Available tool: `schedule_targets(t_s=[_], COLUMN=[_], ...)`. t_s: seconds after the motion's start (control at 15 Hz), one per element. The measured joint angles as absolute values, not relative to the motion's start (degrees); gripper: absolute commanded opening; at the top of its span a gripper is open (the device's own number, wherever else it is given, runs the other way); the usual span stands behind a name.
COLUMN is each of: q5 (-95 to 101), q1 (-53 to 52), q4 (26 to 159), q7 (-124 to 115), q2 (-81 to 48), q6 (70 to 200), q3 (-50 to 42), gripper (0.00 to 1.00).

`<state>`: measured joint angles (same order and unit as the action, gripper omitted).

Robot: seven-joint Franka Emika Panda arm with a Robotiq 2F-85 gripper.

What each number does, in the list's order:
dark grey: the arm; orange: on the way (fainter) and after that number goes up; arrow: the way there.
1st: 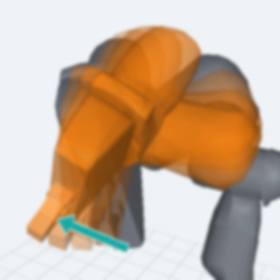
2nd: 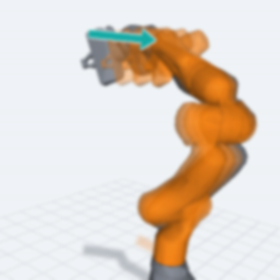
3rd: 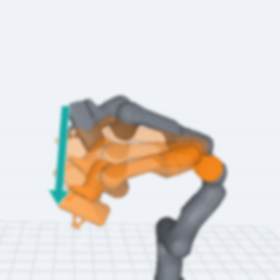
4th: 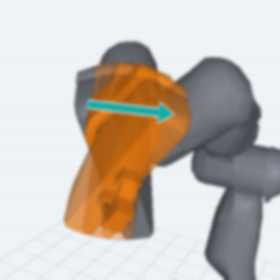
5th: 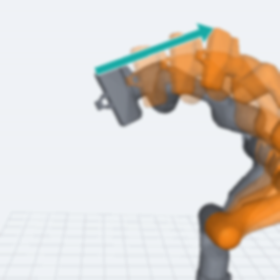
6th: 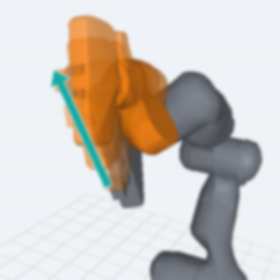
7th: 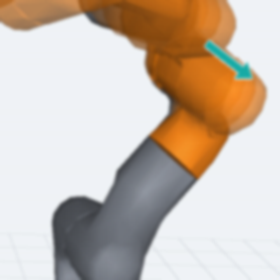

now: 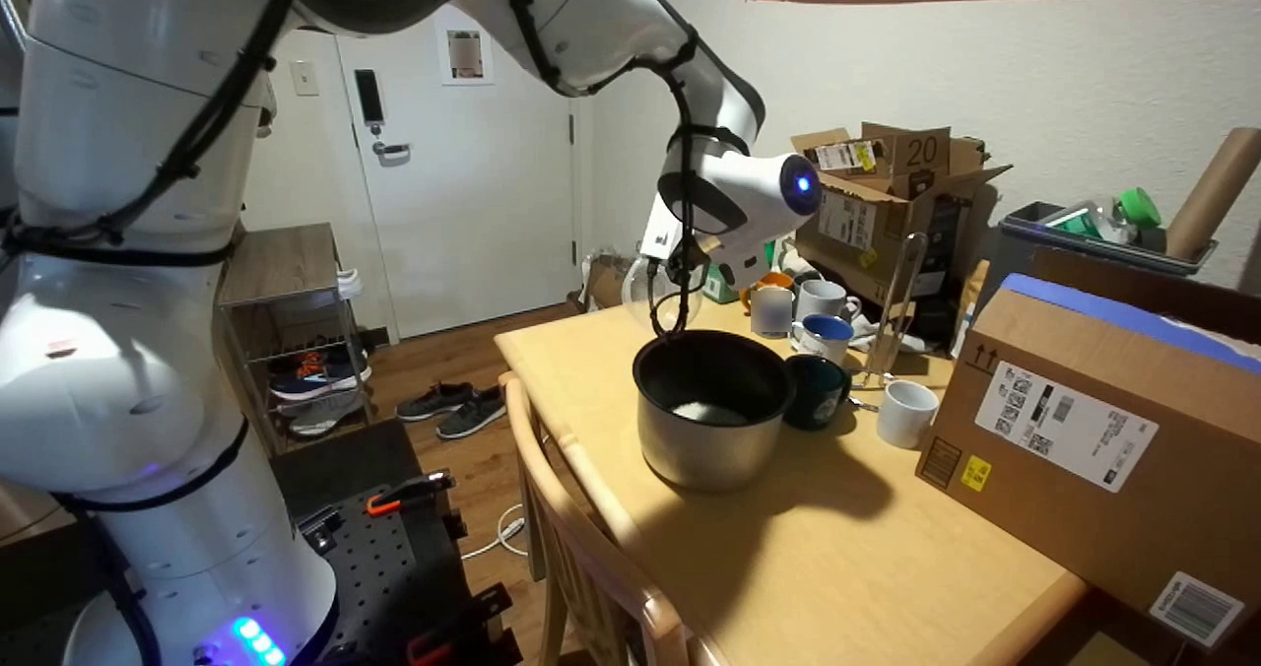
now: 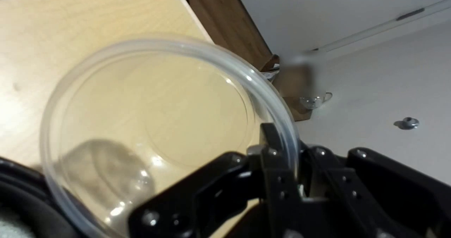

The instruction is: Pick the bowl and pour its contents into the bucket

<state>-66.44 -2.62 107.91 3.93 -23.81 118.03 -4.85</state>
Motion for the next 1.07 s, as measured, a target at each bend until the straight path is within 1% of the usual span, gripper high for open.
schedule_targets(t_s=[0.33,1.07], q5=[-58.47,-42.52], q1=[-4.61,-7.35], q4=[108.12,107.47], q7=[-0.22,-8.88], q2=[-24.08,-24.58], q6=[125.59,133.7], q3=[-2.25,1.89], gripper=[0.02,0.02])
